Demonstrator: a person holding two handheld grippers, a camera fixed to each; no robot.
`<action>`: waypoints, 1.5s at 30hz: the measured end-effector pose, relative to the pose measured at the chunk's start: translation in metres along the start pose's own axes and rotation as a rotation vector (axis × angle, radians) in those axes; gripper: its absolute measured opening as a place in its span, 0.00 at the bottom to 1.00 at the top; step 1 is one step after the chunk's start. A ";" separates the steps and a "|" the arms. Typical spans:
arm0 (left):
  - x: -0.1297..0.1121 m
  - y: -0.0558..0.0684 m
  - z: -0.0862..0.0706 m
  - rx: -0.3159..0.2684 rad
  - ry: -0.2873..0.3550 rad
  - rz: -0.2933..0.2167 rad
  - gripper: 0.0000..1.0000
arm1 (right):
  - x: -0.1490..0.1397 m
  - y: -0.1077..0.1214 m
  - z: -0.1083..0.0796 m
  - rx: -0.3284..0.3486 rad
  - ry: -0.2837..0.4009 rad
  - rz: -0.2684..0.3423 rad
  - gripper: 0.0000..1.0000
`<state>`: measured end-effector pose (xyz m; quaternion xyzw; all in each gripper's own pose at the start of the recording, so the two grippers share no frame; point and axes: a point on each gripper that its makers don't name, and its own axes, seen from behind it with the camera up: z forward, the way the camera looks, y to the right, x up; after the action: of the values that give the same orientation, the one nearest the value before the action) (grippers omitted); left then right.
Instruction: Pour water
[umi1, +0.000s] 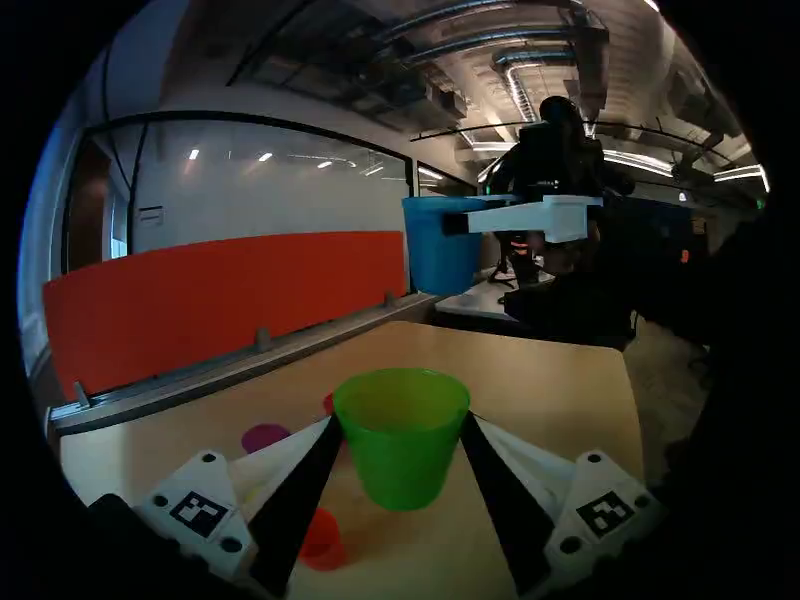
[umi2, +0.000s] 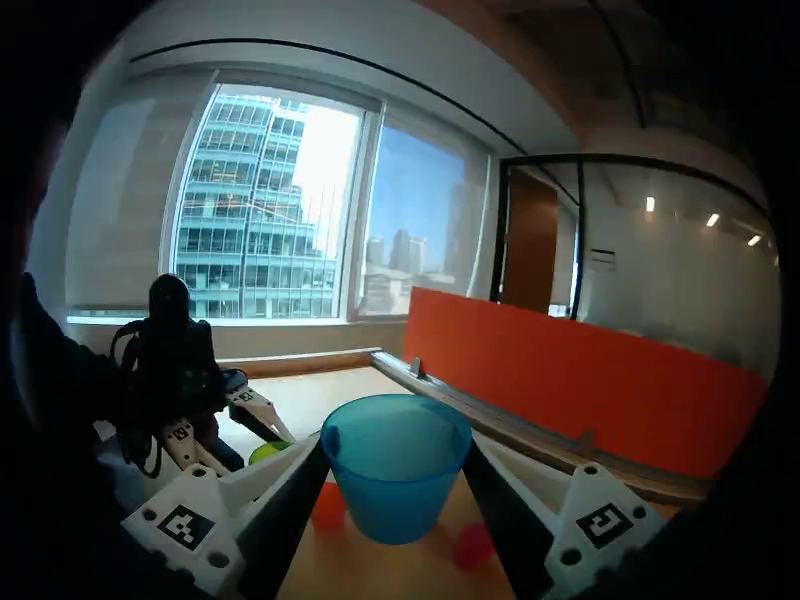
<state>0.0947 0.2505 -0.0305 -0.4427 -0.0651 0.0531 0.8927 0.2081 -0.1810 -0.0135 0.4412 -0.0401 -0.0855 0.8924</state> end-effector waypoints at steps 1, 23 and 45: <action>-0.001 0.001 0.001 -0.005 -0.004 -0.002 0.85 | -0.002 0.000 -0.001 -0.001 -0.003 -0.004 0.90; -0.041 0.015 0.016 -0.064 -0.118 -0.009 0.85 | -0.062 -0.004 -0.002 0.019 -0.093 0.030 0.91; -0.070 0.015 0.029 -0.097 -0.196 -0.017 0.85 | -0.120 -0.011 0.003 0.062 -0.210 0.044 0.91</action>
<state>0.0208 0.2716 -0.0303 -0.4776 -0.1583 0.0855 0.8600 0.0887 -0.1677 -0.0197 0.4562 -0.1456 -0.1103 0.8709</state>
